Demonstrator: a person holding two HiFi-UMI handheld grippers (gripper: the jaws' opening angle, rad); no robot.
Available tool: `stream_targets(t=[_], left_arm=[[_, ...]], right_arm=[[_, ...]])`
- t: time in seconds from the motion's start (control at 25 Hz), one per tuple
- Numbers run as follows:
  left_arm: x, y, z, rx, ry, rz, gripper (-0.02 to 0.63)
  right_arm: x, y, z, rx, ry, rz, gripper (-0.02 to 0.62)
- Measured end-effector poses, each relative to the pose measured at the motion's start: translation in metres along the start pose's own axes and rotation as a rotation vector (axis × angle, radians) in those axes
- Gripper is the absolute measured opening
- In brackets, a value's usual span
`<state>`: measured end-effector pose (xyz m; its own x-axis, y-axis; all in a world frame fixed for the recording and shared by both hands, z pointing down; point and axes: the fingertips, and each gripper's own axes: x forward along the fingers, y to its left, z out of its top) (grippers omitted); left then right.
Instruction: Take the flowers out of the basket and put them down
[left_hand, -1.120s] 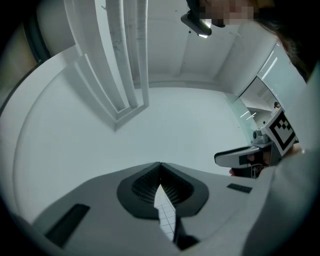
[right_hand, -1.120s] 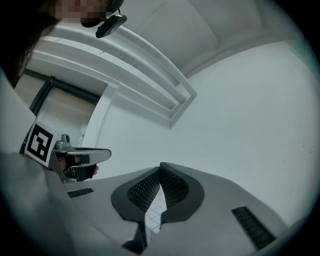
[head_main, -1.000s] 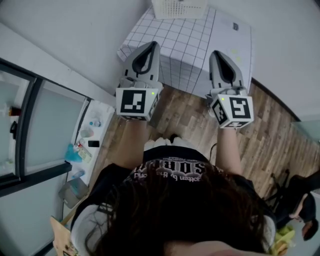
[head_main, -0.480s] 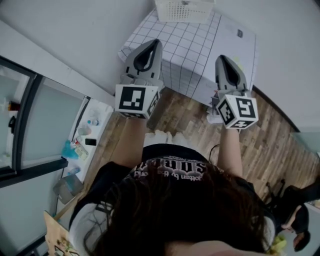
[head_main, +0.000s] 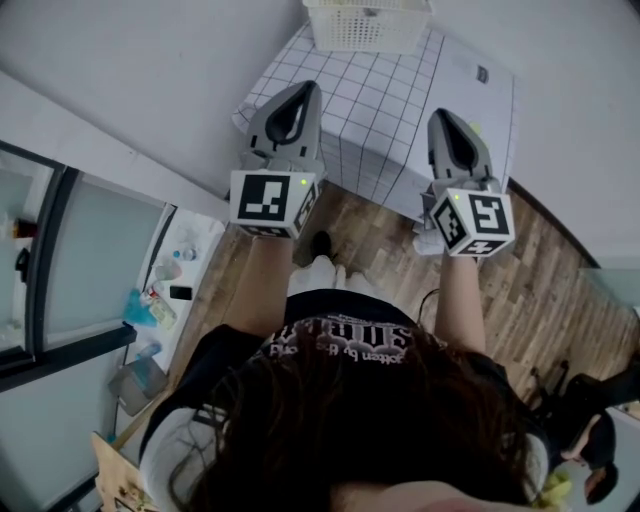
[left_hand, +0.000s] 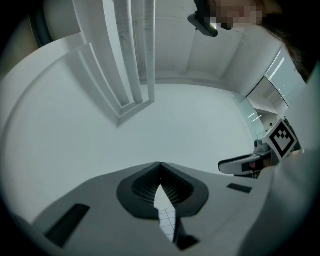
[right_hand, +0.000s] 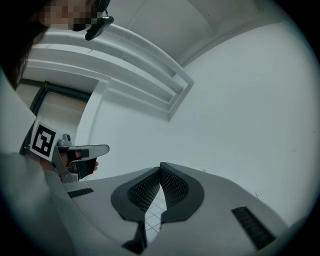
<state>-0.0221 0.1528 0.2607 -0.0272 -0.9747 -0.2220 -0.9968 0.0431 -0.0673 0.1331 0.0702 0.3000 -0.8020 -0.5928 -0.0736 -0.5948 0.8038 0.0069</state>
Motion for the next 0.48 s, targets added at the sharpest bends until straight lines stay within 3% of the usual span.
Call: stream_targets(t=[0.48], left_arm=[[0.071, 0.048, -0.018, 0.002, 0.003, -0.039, 0.002]], right_arm=[[0.083, -0.022, -0.006, -0.006, 0.01, -0.029, 0.023]])
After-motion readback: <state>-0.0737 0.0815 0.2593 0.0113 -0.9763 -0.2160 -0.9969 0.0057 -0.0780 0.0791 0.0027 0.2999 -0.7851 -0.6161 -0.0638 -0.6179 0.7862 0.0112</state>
